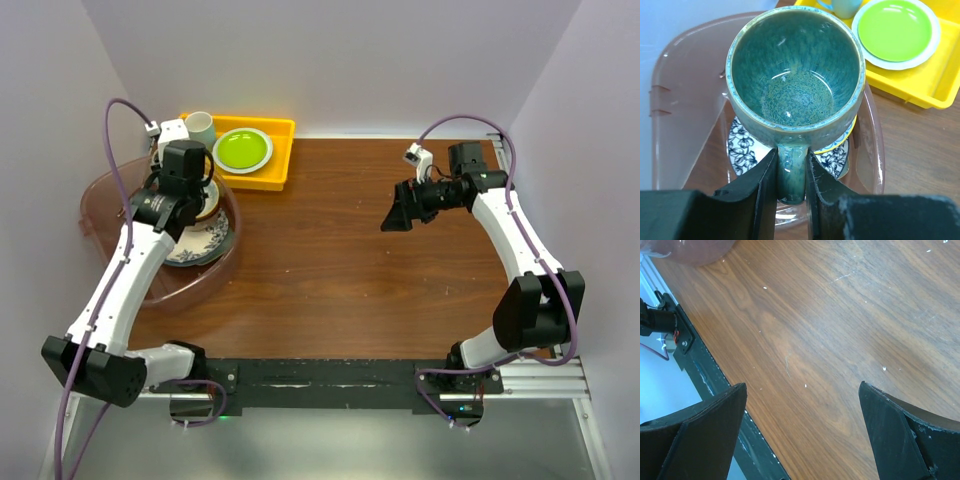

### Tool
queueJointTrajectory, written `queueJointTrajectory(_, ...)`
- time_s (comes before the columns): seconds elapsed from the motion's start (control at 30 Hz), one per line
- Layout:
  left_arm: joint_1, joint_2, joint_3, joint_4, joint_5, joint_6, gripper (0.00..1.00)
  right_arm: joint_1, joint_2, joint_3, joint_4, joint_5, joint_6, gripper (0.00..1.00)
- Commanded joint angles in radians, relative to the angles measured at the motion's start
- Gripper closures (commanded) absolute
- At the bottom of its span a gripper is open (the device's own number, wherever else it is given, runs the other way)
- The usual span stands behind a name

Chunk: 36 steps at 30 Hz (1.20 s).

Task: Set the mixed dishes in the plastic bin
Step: Place the cup in the plastic bin.

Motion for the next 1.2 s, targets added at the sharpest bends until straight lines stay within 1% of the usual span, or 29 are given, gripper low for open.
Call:
queueJointTrajectory(0.0,0.02,-0.018,-0.024,0.196,0.032,0.021,1.0,-0.009,-0.024,-0.005,0.022,-0.023,-0.024,0.02)
queueJointTrajectory(0.33,0.069,-0.01,-0.114,0.249,0.075,0.021,1.0,-0.012,-0.012,-0.002,0.022,-0.028,-0.024,0.02)
queueJointTrajectory(0.8,0.089,0.022,-0.203,0.314,0.095,0.021,0.99,-0.016,-0.011,-0.003,0.02,-0.032,-0.026,0.02)
queueJointTrajectory(0.87,0.093,0.028,-0.214,0.314,0.098,0.017,0.92,-0.018,-0.011,-0.003,0.022,-0.034,-0.026,0.02)
queueJointTrajectory(0.9,0.097,0.027,-0.216,0.314,0.1,0.014,0.86,-0.018,-0.012,-0.006,0.022,-0.032,-0.026,0.02)
queueJointTrajectory(0.97,0.097,0.027,-0.219,0.311,0.103,0.011,0.78,-0.018,-0.014,-0.008,0.022,-0.032,-0.026,0.02)
queueJointTrajectory(1.0,0.098,0.025,-0.217,0.309,0.104,0.008,0.68,-0.019,-0.012,-0.01,0.023,-0.034,-0.026,0.02)
queueJointTrajectory(1.07,0.098,0.024,-0.211,0.3,0.106,0.006,0.59,-0.019,-0.014,-0.01,0.022,-0.032,-0.026,0.02)
queueJointTrajectory(1.1,0.098,0.022,-0.207,0.297,0.106,0.003,0.52,-0.019,-0.014,-0.008,0.023,-0.034,-0.026,0.02)
queueJointTrajectory(1.17,0.098,0.017,-0.193,0.279,0.104,0.001,0.46,-0.019,-0.014,-0.007,0.023,-0.034,-0.026,0.02)
